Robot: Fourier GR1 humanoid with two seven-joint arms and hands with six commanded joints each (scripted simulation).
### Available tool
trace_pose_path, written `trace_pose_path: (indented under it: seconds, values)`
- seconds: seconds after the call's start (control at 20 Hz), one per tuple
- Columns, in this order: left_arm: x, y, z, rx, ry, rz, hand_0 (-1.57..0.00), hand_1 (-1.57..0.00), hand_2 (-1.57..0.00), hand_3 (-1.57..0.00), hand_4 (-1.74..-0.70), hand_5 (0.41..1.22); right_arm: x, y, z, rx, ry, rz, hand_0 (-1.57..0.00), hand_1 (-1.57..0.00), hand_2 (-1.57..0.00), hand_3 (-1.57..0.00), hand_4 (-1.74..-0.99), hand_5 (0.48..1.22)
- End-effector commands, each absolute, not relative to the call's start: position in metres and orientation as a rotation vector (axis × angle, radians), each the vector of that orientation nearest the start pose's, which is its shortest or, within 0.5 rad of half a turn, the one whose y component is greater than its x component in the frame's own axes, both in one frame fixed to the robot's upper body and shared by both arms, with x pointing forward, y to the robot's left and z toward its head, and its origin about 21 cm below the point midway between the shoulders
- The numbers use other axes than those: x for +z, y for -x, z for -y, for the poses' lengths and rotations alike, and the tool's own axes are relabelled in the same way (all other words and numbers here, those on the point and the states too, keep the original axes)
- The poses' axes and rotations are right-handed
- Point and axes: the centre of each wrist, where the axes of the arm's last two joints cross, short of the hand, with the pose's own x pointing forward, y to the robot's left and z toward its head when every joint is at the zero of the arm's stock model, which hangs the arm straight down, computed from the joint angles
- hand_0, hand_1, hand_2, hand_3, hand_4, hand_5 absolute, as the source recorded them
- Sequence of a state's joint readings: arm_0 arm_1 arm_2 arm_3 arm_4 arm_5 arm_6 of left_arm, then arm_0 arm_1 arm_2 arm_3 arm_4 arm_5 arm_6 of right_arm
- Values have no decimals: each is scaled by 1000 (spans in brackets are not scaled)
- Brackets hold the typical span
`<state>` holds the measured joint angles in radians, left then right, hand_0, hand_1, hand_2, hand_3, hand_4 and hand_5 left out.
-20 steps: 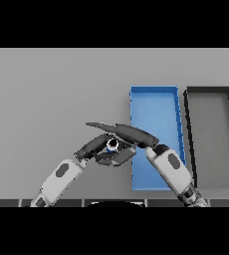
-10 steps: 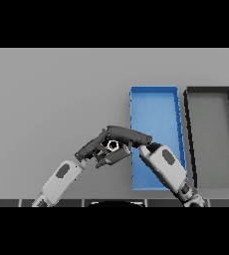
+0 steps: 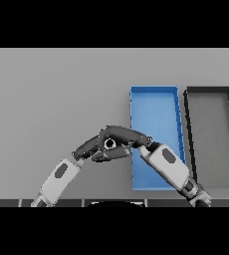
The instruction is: Pick up the blue pipe and place it into the blue bin.
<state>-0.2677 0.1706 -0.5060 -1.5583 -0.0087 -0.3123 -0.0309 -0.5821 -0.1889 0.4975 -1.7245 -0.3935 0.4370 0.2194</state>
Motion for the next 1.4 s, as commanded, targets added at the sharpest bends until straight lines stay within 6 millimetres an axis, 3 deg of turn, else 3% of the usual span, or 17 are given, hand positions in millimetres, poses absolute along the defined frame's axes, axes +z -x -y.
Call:
trace_pose_path:
  seconds: [0.0, 0.1, 0.2, 0.35, 0.5, 0.8, 0.95, 1.05, 1.2, 1.35]
  values:
    - [46, -271, -125, -989, 502, 1615, -740, -693, -625, -682, -1307, 1221, 160, -281, 86, 1117, -863, 1669, -1552, -1551, -1552, -1544, -1488, 1194]
    - [45, -269, -126, -1054, 482, 1600, -473, -443, -399, -436, -1143, 1187, 163, -280, 83, 1132, -840, 1666, -1559, -1558, -1559, -1554, -1491, 1204]
    - [45, -271, -126, -1069, 460, 1617, -303, -283, -255, -279, -1041, 1020, 162, -280, 85, 1126, -855, 1676, -1563, -1563, -1563, -1560, -1493, 1210]
    - [47, -271, -131, -1056, 441, 1638, -154, -145, -130, -142, -942, 785, 161, -278, 87, 1132, -847, 1670, -1567, -1567, -1567, -1565, -1496, 1215]
    - [45, -271, -131, -1051, 423, 1622, -79, -74, -66, -72, -889, 664, 163, -281, 86, 1159, -799, 1663, -1569, -1569, -1569, -1568, -1495, 1218]
    - [47, -272, -130, -999, 430, 1589, -20, -19, -17, -18, -897, 569, 159, -282, 85, 1111, -851, 1661, -1570, -1570, -1570, -1570, -1488, 1220]
    - [43, -273, -127, -990, 416, 1547, -10, -9, -8, -9, -901, 548, 172, -282, 87, 1047, -900, 1620, -1571, -1571, -1571, -1571, -1491, 1221]
    - [37, -268, -131, -994, 428, 1541, -6, -5, -5, -5, -911, 534, 187, -285, 94, 1023, -915, 1606, -1571, -1571, -1571, -1571, -1581, 1221]
    - [40, -270, -126, -1001, 426, 1514, -3, -2, -2, -2, -915, 507, 215, -289, 100, 944, -973, 1576, -1571, -1571, -1571, -1571, -1659, 1221]
    - [40, -268, -126, -994, 428, 1514, -1, -1, -1, -1, -919, 503, 263, -293, 109, 862, -1031, 1612, -1571, -1571, -1571, -1571, -1699, 1154]
